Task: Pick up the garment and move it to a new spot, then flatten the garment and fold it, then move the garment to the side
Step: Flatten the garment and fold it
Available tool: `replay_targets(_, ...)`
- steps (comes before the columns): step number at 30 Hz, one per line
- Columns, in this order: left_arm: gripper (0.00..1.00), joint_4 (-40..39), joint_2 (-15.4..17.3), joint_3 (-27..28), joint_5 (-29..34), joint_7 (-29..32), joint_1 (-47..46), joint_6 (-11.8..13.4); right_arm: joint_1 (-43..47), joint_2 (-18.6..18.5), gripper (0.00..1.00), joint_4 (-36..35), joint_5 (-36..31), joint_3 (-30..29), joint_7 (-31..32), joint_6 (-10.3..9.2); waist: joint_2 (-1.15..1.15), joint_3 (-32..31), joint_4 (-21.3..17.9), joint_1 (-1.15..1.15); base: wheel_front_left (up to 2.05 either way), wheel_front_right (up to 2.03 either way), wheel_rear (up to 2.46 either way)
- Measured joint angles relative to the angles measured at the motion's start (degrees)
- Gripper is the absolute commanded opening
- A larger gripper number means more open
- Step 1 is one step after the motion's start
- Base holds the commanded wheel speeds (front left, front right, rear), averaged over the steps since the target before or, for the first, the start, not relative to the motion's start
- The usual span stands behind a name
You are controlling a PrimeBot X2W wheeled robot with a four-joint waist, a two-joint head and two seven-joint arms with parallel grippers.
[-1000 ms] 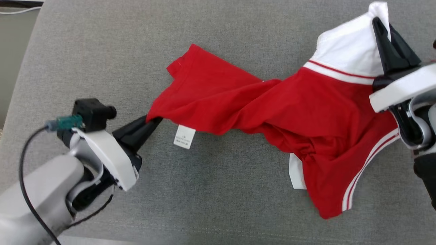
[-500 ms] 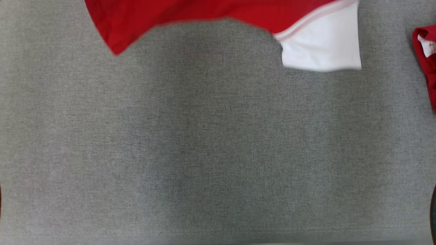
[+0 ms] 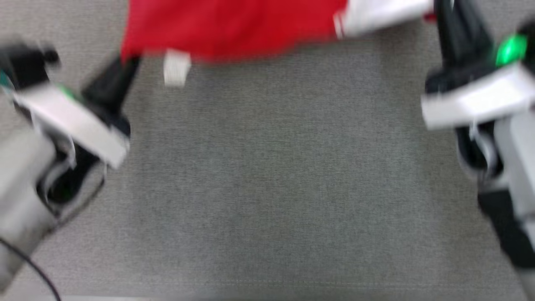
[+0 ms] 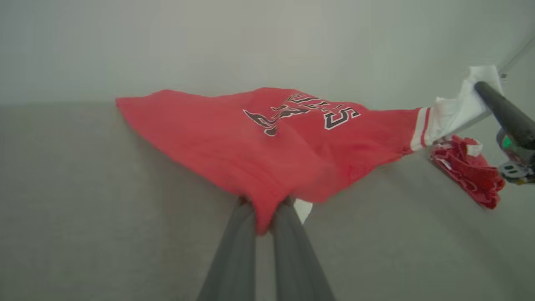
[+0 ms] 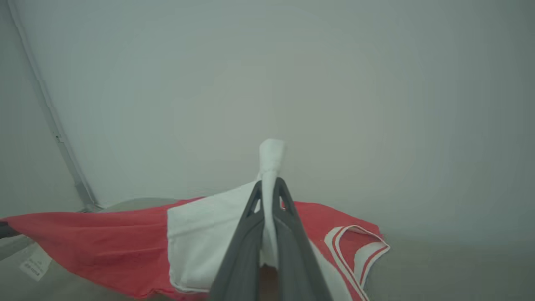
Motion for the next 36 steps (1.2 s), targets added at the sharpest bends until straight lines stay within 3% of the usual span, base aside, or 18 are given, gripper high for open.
replay_targets(4,0.0,0.23,0.22,0.81,1.97,-0.76,7.24,1.35,12.96,0.48,0.0,-5.69,2.42,-3.49,0.01,0.0,0.0,-0.59,0.49,0.0,0.0,0.0,0.0)
replay_targets(9,0.0,-2.48,-1.32,8.59,9.22,-0.94,15.71,5.87,27.87,2.91,0.0,-10.68,3.36,-9.72,0.0,-0.01,0.0,-1.99,0.61,0.0,0.0,0.0,0.0)
replay_targets(13,0.0,-5.01,-2.74,11.45,15.66,-0.93,23.52,9.16,35.57,4.69,0.0,-12.56,2.44,-11.94,0.0,-0.01,0.0,-3.59,0.69,0.0,0.0,0.0,0.0)
replay_targets(23,0.0,-8.86,-6.26,14.1,21.48,-0.93,36.67,14.45,49.45,8.62,0.0,-18.07,-3.09,-13.6,0.0,-0.01,0.0,-8.28,0.18,0.0,0.0,0.0,0.0)
replay_targets(31,0.0,-10.84,-6.89,15.91,21.52,-0.93,44.61,16.57,55.27,10.25,0.0,-15.97,-3.75,-15.7,0.01,-0.01,0.0,-11.35,-0.18,0.0,0.0,0.0,0.0)
replay_targets(36,0.0,-10.62,-8.48,15.99,21.17,-0.93,46.59,16.63,56.04,10.44,0.0,-13.13,-3.68,-14.9,0.01,-0.01,0.0,-13.31,0.1,0.0,0.0,0.0,0.0)
